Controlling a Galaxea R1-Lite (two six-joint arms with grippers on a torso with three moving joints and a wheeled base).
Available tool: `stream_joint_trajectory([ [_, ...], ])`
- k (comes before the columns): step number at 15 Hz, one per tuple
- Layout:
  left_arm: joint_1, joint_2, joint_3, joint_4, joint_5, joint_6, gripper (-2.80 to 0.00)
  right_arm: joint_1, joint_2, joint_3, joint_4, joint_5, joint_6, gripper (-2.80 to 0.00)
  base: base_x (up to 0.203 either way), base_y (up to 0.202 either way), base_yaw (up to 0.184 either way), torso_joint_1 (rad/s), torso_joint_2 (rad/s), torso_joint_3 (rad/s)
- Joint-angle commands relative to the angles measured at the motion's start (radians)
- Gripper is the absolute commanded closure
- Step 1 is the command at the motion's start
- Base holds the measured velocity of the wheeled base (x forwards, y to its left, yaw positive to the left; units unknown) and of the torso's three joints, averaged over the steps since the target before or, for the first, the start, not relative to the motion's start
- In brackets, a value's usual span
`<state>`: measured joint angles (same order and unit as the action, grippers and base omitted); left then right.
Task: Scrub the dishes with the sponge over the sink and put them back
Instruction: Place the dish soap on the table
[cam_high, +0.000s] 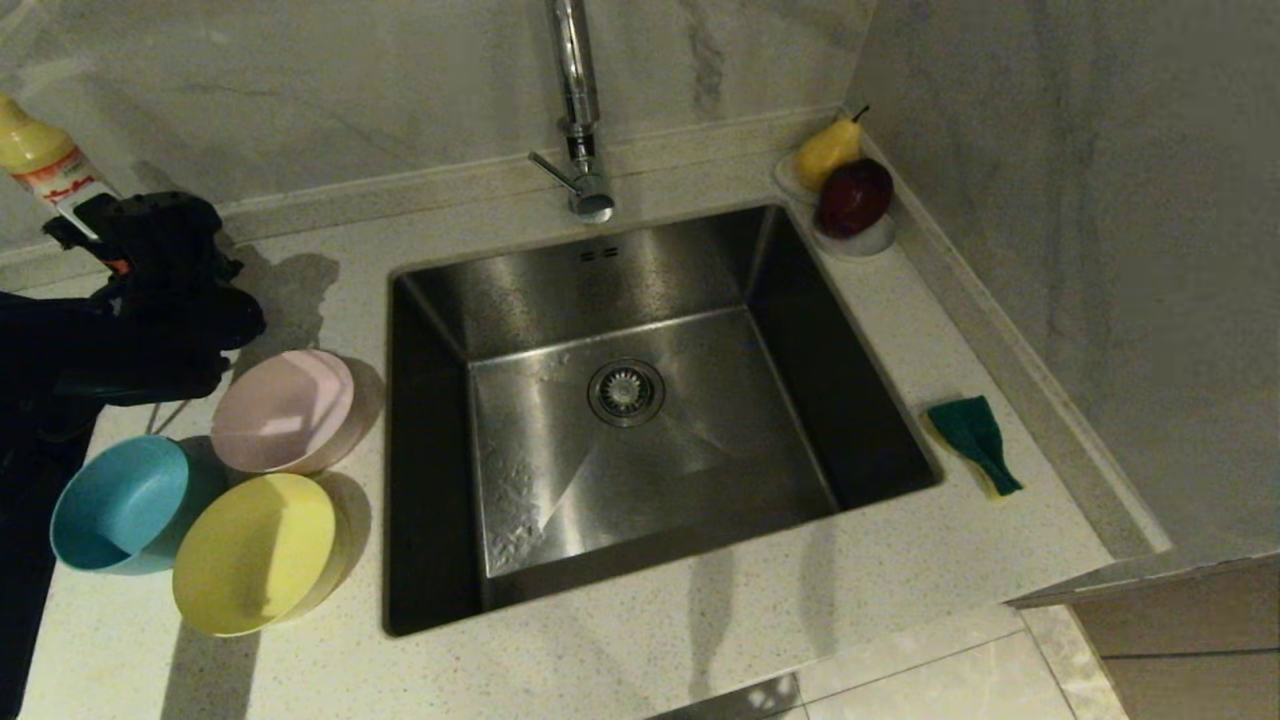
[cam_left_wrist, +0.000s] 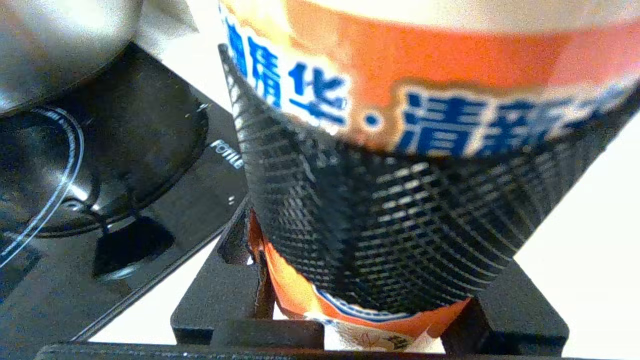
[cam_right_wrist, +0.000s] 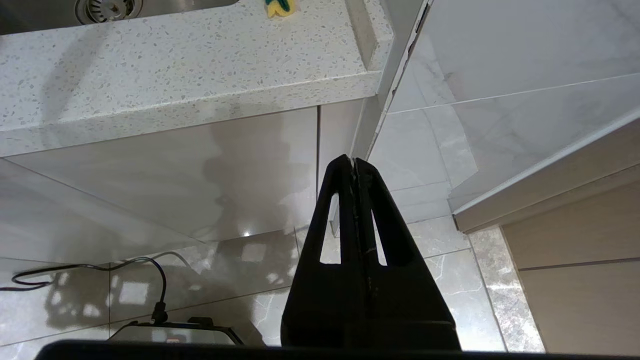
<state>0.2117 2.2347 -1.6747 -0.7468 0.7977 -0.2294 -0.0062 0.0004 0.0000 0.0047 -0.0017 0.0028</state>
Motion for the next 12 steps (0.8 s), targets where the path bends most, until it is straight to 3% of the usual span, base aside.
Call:
stream_joint_trajectory([
  [1, 0.000, 0.011, -0.007, -0.006, 0.005, -0.001, 0.00, 0.000, 0.001, 0.000, 0.000, 0.000, 0.000, 0.00, 0.000, 0.000, 0.000, 0.000, 0.00, 0.000],
  [9, 0.000, 0.038, -0.004, -0.069, 0.012, 0.019, 0.00, 0.000, 0.000, 0.000, 0.000, 0.000, 0.000, 0.00, 0.000, 0.000, 0.000, 0.000, 0.00, 0.000],
  [10, 0.001, 0.040, -0.002, -0.084, 0.012, 0.026, -2.80, 0.000, 0.001, 0.000, 0.000, 0.000, 0.000, 0.00, 0.000, 0.000, 0.000, 0.000, 0.00, 0.000],
  [12, 0.002, 0.038, -0.005, -0.089, 0.010, 0.035, -2.80, 0.000, 0.001, 0.000, 0.000, 0.000, 0.000, 0.00, 0.000, 0.000, 0.000, 0.000, 0.00, 0.000],
])
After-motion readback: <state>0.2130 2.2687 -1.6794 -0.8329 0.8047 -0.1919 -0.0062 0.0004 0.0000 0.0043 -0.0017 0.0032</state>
